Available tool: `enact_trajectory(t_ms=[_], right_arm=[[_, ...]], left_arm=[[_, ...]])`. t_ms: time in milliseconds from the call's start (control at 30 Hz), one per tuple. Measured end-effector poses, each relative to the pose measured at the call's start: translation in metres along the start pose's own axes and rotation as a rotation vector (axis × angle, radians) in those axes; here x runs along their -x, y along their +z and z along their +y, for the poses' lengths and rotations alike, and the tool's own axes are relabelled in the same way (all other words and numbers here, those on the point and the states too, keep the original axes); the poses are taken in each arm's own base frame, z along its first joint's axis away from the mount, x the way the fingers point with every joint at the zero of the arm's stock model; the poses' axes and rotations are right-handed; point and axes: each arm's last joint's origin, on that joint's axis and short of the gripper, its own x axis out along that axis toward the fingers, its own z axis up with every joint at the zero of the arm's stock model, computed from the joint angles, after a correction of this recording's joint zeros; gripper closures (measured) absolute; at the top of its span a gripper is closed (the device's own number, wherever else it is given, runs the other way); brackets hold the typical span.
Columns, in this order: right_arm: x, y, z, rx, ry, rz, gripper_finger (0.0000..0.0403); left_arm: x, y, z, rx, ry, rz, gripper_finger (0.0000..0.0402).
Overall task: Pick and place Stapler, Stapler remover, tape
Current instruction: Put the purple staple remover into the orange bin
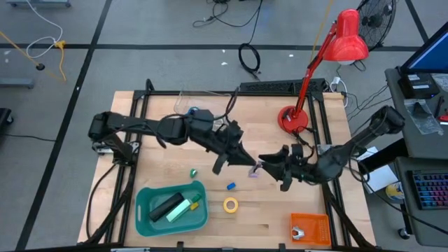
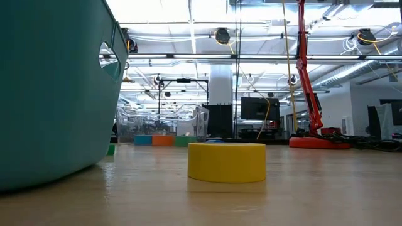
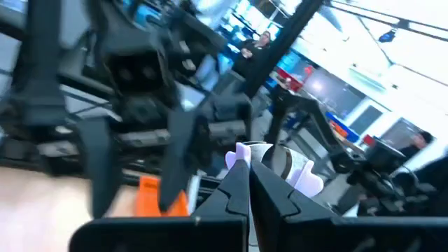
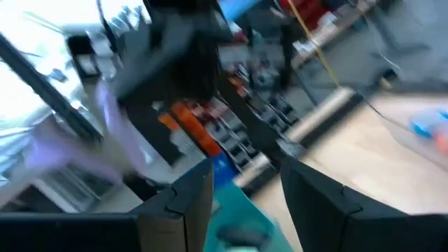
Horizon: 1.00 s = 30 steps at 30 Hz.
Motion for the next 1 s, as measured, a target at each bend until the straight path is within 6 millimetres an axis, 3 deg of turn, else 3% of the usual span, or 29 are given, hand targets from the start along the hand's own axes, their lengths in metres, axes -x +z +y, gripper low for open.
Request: enact_trajectory(t_ms=[300,667,1000], right_arm=[[-0.008,0.006,0.004,0.046,0.083,-0.063,0.0243],[0.0,0.008,0.014,0.088,0.154,-0.086,0.0243],[-0.001,0.008,0.015,0.103,0.183,-0.087,0.0243]], left_arm=[[0.0,-0.001,-0.001,-0.006,-0.035,0.023,0.0401],[0.026,0.012,-0.004,-0.018,0.026,0.05,0.0401],[0.006,0.002,0.01,0.026,0.009,0.05,0.0401]])
